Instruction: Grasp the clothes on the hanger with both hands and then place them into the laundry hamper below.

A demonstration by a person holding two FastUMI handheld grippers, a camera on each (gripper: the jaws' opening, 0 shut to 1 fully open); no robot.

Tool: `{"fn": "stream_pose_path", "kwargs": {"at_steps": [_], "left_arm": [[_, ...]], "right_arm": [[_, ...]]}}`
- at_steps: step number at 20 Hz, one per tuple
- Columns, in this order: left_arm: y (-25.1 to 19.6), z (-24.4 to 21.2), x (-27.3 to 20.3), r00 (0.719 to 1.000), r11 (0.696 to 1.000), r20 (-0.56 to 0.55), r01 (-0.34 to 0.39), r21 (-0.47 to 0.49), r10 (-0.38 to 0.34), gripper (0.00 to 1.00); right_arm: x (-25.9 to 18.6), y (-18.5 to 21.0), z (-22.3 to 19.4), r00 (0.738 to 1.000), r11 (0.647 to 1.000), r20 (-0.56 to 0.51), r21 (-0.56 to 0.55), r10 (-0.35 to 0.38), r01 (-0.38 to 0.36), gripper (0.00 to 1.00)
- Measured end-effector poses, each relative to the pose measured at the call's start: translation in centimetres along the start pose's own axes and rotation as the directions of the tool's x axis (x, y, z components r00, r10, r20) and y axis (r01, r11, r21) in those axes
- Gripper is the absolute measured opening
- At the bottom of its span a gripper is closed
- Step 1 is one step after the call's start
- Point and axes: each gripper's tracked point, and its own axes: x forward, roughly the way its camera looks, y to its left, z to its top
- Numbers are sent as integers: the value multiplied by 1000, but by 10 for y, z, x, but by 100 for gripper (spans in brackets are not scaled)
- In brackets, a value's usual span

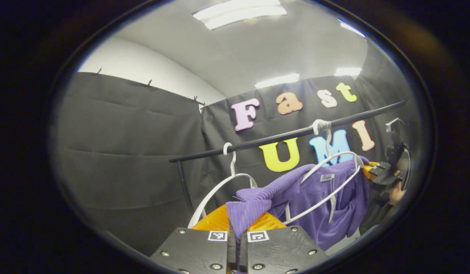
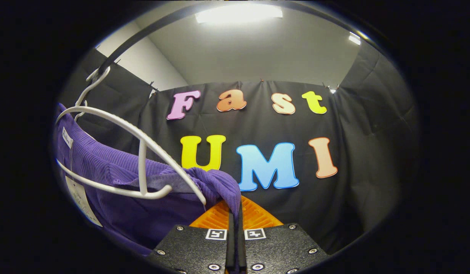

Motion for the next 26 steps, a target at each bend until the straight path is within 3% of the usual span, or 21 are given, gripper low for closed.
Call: {"fn": "stream_pose_path", "kwargs": {"at_steps": [5,7,8,13,17,18,20,21,22,26], "left_arm": [[7,-17,3,999,1000,-31,11,9,-11,8],[14,-23,3,999,1000,-41,3,8,-3,9],[18,-26,3,999,1000,-46,-4,7,4,4],[26,-47,-9,996,1000,-85,-3,-24,1,4],[32,-63,-22,993,1000,-117,4,-25,-7,4],[33,-67,-26,993,999,-121,10,-33,-14,0],[38,-72,-34,991,999,-129,25,-42,-30,4],[39,-74,-38,990,998,-138,31,-48,-38,0],[42,-76,-42,989,998,-139,40,-53,-48,4],[48,-76,-57,988,995,-131,76,-72,-85,4]], "right_arm": [[-3,14,-34,994,999,-96,-11,43,-44,2],[-9,19,-38,993,998,-105,-21,52,-55,2],[-12,21,-40,993,998,-109,-25,55,-58,2],[-33,36,-50,987,997,-141,-23,71,-75,2],[-64,46,-48,985,997,-154,-15,78,-82,2],[-73,48,-48,985,997,-157,-19,76,-80,2],[-93,50,-44,985,997,-158,-26,69,-74,2],[-102,52,-41,985,997,-157,-17,66,-70,2],[-110,55,-37,985,998,-159,0,65,-66,2],[-146,63,-11,990,998,-134,33,51,-47,2]]}}
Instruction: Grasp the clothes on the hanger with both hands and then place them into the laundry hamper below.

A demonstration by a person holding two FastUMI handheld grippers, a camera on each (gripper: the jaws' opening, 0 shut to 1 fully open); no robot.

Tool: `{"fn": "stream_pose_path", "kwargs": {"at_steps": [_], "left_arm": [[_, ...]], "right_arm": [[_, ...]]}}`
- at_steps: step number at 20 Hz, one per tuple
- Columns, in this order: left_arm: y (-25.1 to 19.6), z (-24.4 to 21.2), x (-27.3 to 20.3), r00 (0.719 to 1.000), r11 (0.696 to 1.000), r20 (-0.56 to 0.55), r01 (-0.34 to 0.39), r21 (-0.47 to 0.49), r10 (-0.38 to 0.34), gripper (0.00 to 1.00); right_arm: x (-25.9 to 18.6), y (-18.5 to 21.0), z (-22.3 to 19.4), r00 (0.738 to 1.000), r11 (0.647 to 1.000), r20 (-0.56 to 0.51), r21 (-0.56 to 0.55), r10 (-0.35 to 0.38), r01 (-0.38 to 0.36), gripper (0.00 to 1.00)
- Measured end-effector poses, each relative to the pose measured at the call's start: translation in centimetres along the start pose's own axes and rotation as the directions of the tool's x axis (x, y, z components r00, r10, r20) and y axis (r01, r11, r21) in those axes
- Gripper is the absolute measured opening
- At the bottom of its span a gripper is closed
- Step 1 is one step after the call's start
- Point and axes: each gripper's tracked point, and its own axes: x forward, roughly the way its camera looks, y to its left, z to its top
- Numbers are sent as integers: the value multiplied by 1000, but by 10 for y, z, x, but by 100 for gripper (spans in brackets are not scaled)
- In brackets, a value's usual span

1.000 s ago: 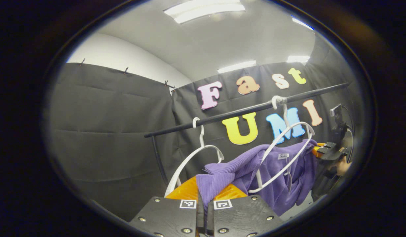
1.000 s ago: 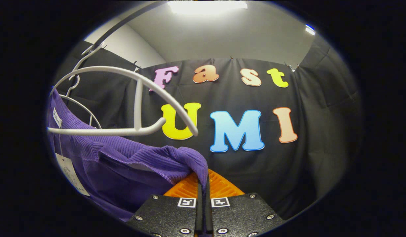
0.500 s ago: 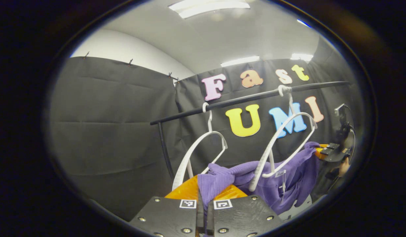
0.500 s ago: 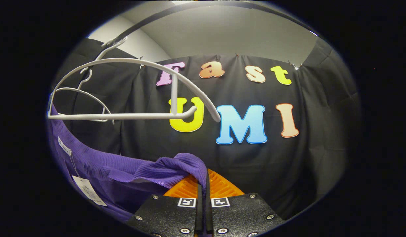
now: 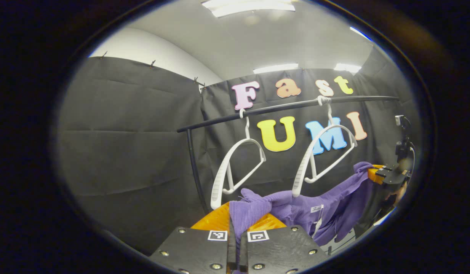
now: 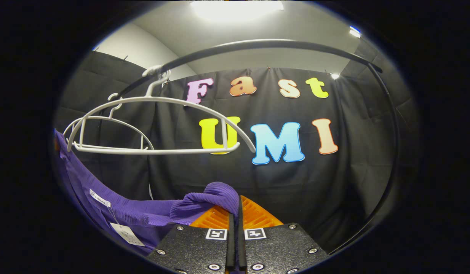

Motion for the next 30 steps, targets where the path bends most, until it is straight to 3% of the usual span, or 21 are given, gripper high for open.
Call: {"fn": "stream_pose_path", "kwargs": {"at_steps": [9,11,12,14,15,18,21,22,24,25,26,29,30], "left_arm": [[5,11,-42,990,990,52,131,-53,-129,9],[-3,12,-44,983,983,69,174,-55,-170,9],[-9,12,-48,978,979,77,197,-61,-192,4],[-18,9,-53,969,969,83,239,-67,-234,9],[-22,6,-54,965,964,82,256,-71,-250,4],[-33,-4,-64,951,949,86,304,-87,-297,4],[-41,-15,-75,940,934,85,338,-115,-330,4],[-46,-18,-75,936,929,86,349,-122,-341,9],[-54,-24,-79,926,918,86,375,-131,-366,4],[-58,-29,-83,921,912,83,388,-133,-380,9],[-64,-34,-84,916,907,79,400,-135,-392,4],[-79,-52,-87,904,893,62,427,-140,-423,9],[-83,-60,-87,901,890,55,433,-141,-430,4]], "right_arm": [[-84,26,41,998,999,56,31,-36,34,2],[-99,35,49,997,999,65,38,-37,34,2],[-107,40,53,997,998,70,43,-39,36,2],[-122,50,57,996,998,78,50,-37,33,2],[-129,55,59,996,998,79,53,-33,29,2],[-152,71,62,997,999,78,50,-25,21,2],[-172,90,56,998,998,62,61,-10,6,2],[-177,95,54,999,998,53,61,-6,3,2],[-186,100,45,999,998,36,60,0,-2,2],[-191,104,41,1000,998,28,60,3,-5,2],[-194,107,36,1000,998,17,60,4,-5,2],[-205,112,14,999,997,-32,72,3,0,2],[-206,114,6,999,997,-51,77,3,1,2]]}}
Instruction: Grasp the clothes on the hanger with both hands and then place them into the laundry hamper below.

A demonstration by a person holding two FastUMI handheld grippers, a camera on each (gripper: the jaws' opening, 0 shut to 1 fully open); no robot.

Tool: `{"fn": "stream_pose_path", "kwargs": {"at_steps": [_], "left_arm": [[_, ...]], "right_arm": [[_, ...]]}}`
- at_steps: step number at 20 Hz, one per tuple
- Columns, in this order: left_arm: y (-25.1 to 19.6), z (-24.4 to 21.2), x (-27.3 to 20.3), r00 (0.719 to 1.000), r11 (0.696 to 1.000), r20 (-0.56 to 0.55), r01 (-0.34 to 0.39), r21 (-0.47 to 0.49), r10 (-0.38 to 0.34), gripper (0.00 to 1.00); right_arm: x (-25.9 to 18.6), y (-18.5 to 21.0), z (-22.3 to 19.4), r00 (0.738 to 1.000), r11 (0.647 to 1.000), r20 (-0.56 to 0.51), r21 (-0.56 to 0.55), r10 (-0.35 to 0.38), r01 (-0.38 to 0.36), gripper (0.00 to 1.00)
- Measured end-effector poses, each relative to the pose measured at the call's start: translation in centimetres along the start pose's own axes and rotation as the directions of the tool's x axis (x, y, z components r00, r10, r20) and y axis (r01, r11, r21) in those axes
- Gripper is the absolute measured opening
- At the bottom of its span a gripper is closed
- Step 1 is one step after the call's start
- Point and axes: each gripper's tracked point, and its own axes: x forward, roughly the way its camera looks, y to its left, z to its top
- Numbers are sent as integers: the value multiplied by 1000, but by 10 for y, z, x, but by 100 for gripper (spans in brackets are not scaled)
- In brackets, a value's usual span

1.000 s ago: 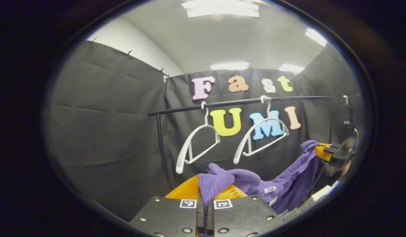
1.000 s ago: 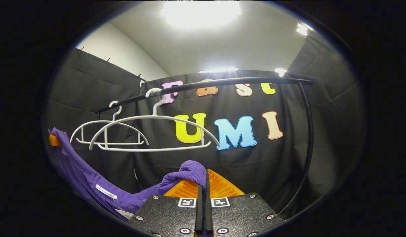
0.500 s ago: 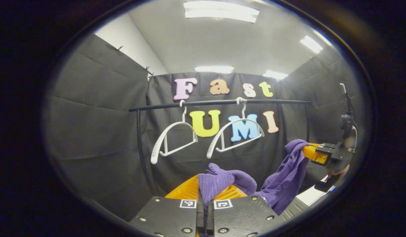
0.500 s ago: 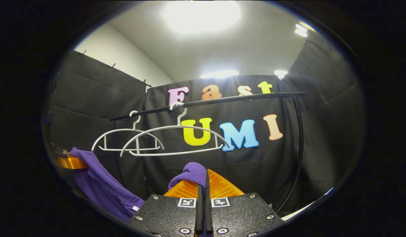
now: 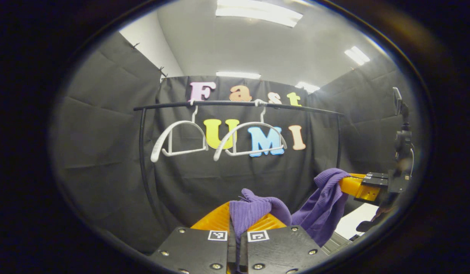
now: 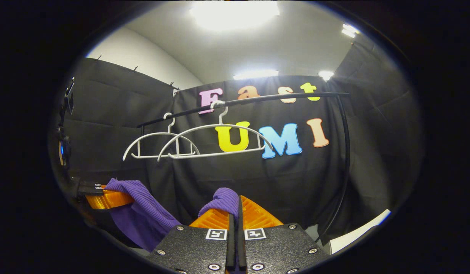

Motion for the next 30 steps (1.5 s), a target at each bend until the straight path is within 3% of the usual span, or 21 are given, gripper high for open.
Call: {"fn": "stream_pose_path", "kwargs": {"at_steps": [4,5,6,9,15,17,18,24,25,26,30], "left_arm": [[-10,-36,7,998,1000,-60,13,-7,-13,8],[-13,-45,8,997,1000,-75,15,-9,-16,4],[-16,-54,11,996,1000,-90,19,-15,-20,9],[-19,-86,18,989,999,-144,12,-45,-18,4],[-17,-153,19,964,997,-266,-6,-80,-15,4],[-16,-176,16,951,997,-308,-11,-73,-13,9],[-15,-185,18,945,997,-325,-12,-72,-12,4],[-12,-246,14,898,999,-441,-25,-48,1,4],[-11,-257,11,886,998,-464,-26,-48,1,0],[-9,-270,7,870,999,-492,-30,-43,5,4],[1,-307,-3,817,998,-575,-55,-10,40,4]], "right_arm": [[-7,4,-34,997,1000,-77,-7,1,-2,2],[-9,4,-43,995,1000,-95,-11,0,-1,2],[-9,3,-52,993,1000,-115,-15,0,-1,2],[-11,0,-80,985,1000,-171,-23,-7,3,2],[-16,-6,-142,953,998,-304,-57,-18,1,4],[-19,-6,-161,938,998,-347,-61,-15,-6,4],[-20,-6,-169,930,998,-366,-67,-16,-9,4],[-30,-11,-222,874,995,-486,-98,-27,-24,4],[-33,-11,-231,861,995,-508,-98,-27,-27,4],[-35,-11,-241,845,995,-534,-95,-25,-31,4],[-50,-9,-271,789,995,-614,-89,-21,-43,9]]}}
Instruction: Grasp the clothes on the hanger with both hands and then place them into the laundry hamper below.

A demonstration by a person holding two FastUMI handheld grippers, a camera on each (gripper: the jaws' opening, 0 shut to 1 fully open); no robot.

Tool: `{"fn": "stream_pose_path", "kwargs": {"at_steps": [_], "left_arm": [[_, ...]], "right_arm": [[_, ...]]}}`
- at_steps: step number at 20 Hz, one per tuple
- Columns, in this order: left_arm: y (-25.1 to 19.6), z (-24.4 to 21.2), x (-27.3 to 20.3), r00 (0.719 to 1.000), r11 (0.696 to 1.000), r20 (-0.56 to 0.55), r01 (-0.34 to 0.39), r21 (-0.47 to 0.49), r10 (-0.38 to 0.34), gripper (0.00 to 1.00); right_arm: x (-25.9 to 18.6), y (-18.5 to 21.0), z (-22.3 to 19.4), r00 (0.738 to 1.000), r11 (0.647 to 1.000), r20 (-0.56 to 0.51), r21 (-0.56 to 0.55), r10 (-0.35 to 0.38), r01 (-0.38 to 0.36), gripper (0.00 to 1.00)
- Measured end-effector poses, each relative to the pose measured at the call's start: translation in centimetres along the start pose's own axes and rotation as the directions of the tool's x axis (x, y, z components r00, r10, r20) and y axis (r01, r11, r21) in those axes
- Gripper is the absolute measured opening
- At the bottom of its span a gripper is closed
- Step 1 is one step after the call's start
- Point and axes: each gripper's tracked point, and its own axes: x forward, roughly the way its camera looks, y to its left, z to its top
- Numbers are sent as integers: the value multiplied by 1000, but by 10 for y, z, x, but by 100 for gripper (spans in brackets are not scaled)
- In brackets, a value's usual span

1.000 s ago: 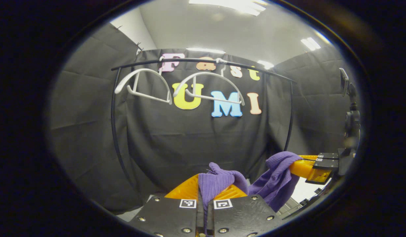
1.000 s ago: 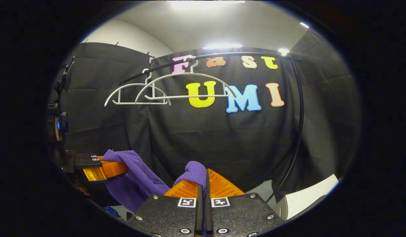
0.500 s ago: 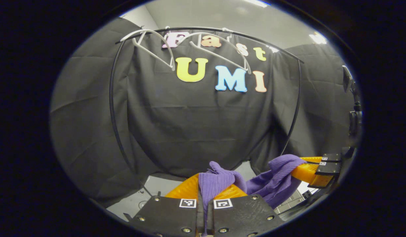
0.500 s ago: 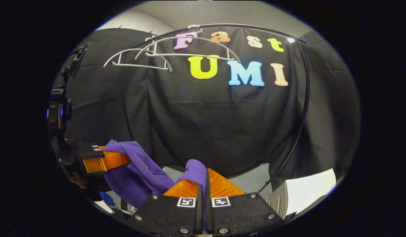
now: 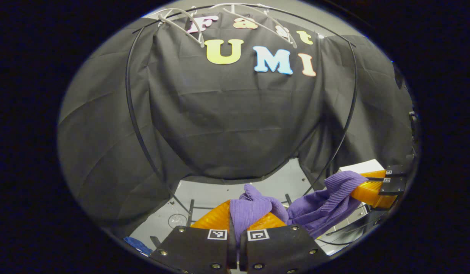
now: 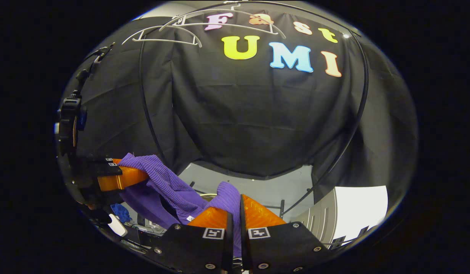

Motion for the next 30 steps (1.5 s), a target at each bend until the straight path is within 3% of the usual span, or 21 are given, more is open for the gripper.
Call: {"fn": "stream_pose_path", "kwargs": {"at_steps": [1,3,4,6,7,10,16,17,18,25,29,30], "left_arm": [[1,-7,1,1000,1000,-22,-3,-7,3,9],[3,-16,-1,999,1000,-47,-15,-21,14,8],[4,-16,3,999,999,-48,-26,-23,25,16],[7,-8,-8,999,999,-22,-36,-23,35,51],[8,-3,-14,999,999,-12,-37,-21,36,60],[17,14,-32,997,998,40,-58,-19,58,88],[43,90,-79,971,994,215,-101,-38,107,87],[44,106,-88,961,994,253,-103,-44,110,87],[46,123,-100,950,993,289,-104,-50,114,94],[60,216,-176,859,992,497,-117,-35,119,81],[54,249,-207,822,994,560,-104,-39,108,94],[56,257,-214,811,993,574,-108,-35,109,81]], "right_arm": [[2,1,-6,1000,1000,-19,-1,2,-2,11],[0,-1,-17,999,1000,-39,-14,-3,3,30],[1,-1,-20,999,1000,-48,-16,0,0,50],[1,2,-27,999,1000,-39,2,-2,2,84],[1,1,-27,999,1000,-37,10,-9,9,92],[-7,-6,-15,999,999,-5,27,-33,33,94],[-46,-13,58,975,997,207,30,-75,71,94],[-55,-13,72,965,997,250,25,-79,75,94],[-62,-14,86,953,997,293,18,-83,81,94],[-122,-31,162,863,992,491,18,-120,127,94],[-156,-44,191,815,988,560,55,-149,143,94],[-164,-48,198,803,987,575,63,-157,148,94]]}}
